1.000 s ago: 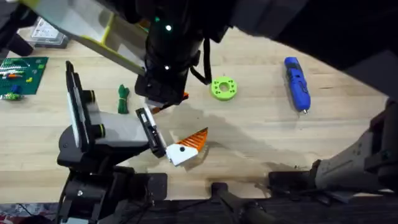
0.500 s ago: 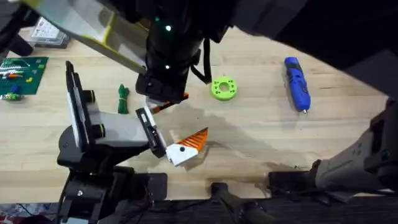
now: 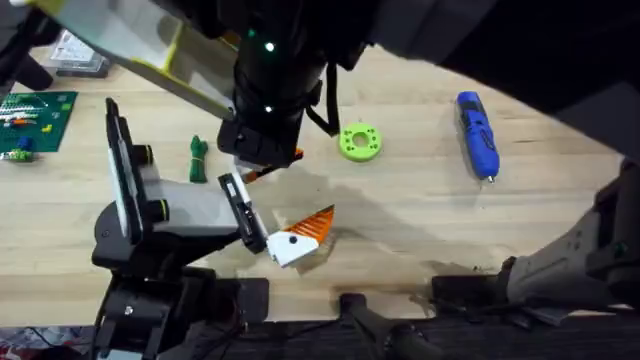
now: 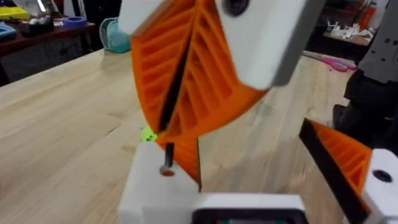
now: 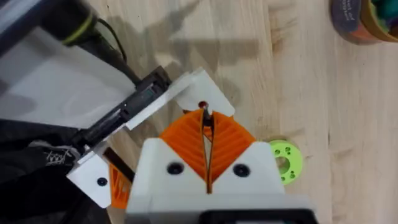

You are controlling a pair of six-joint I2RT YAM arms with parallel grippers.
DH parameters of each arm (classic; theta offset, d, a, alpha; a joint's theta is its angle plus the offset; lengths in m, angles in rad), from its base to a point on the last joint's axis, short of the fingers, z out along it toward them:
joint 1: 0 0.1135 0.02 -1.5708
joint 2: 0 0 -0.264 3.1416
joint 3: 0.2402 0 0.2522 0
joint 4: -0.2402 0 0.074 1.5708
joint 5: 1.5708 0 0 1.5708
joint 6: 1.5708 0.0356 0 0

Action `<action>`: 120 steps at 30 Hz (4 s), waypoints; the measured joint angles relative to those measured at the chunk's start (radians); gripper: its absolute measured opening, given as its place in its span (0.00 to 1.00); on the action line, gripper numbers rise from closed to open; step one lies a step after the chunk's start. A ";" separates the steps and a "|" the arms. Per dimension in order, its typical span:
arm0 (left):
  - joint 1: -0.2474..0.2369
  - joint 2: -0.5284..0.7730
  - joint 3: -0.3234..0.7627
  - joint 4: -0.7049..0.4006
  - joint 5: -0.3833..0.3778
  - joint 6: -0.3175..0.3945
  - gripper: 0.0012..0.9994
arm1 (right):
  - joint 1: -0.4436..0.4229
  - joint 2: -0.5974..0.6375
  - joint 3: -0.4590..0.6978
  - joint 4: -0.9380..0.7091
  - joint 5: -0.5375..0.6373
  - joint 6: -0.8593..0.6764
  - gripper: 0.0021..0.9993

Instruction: Pick up the gripper from the table and insert it into the empty holder that is missing its gripper. Then pick up a screw, insert it into the mounting hole, and use the screwdriver to tighten it. Finally, clean up the table by picking up the vegetable and placing it into the bucket.

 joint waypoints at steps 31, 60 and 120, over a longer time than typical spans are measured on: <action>0.000 0.000 0.000 0.000 0.000 0.000 0.99 | 0.000 0.010 0.000 -0.001 -0.008 0.000 0.00; 0.000 0.000 0.000 0.000 0.000 -0.003 0.99 | 0.000 0.040 0.000 -0.003 -0.008 0.000 0.00; 0.000 0.000 0.000 0.000 0.000 -0.014 0.99 | -0.019 0.056 0.014 -0.003 0.029 -0.018 1.00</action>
